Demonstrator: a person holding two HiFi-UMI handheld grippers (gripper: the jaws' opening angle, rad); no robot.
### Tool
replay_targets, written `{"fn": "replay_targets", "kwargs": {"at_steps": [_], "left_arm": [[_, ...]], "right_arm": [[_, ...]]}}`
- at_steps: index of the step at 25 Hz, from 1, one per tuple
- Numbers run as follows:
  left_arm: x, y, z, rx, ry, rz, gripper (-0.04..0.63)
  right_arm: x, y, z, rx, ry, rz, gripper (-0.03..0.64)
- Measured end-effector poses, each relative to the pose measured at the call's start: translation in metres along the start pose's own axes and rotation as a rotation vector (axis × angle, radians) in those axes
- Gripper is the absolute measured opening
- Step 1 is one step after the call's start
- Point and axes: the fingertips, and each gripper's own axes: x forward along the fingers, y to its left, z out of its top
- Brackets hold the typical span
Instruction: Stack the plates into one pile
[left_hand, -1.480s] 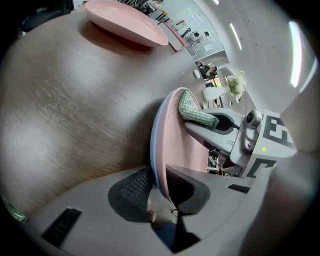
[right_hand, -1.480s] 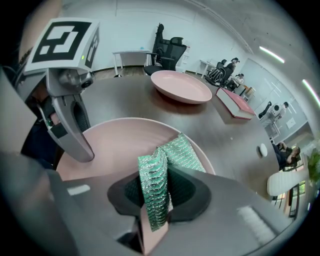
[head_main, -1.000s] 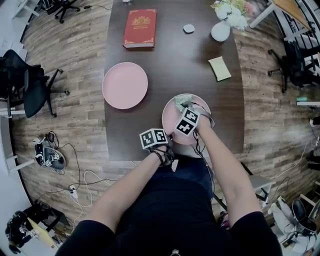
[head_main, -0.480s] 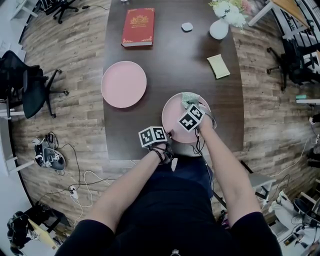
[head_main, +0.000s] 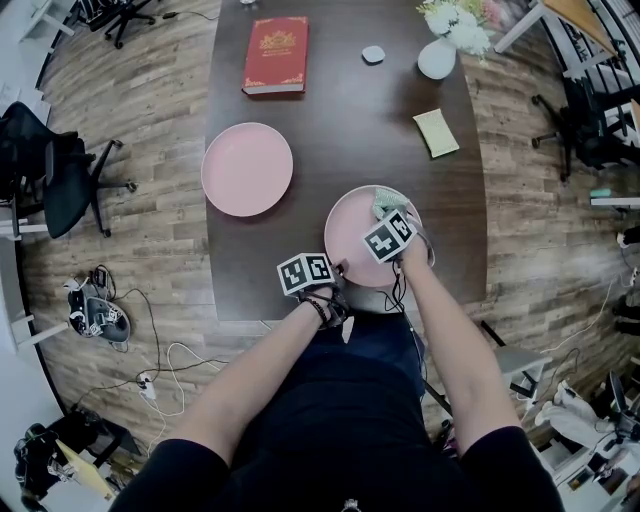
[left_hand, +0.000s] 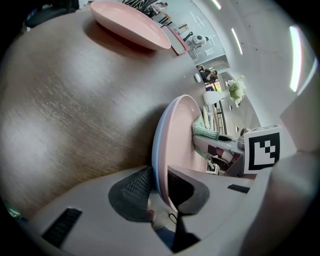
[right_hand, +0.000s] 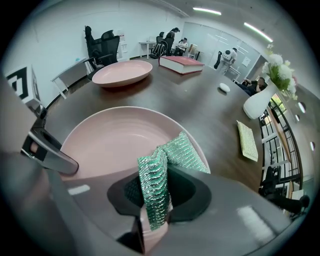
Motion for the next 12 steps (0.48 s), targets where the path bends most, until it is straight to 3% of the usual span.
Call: {"fn": "replay_targets", "kwargs": {"at_steps": [12], "left_arm": [[0.0,-0.001,0.001,0.006,0.004,0.003,0.058]], "right_arm": [[-0.008,-0.003,-0.012,0.161,-0.002,0.026,0.086]]}}
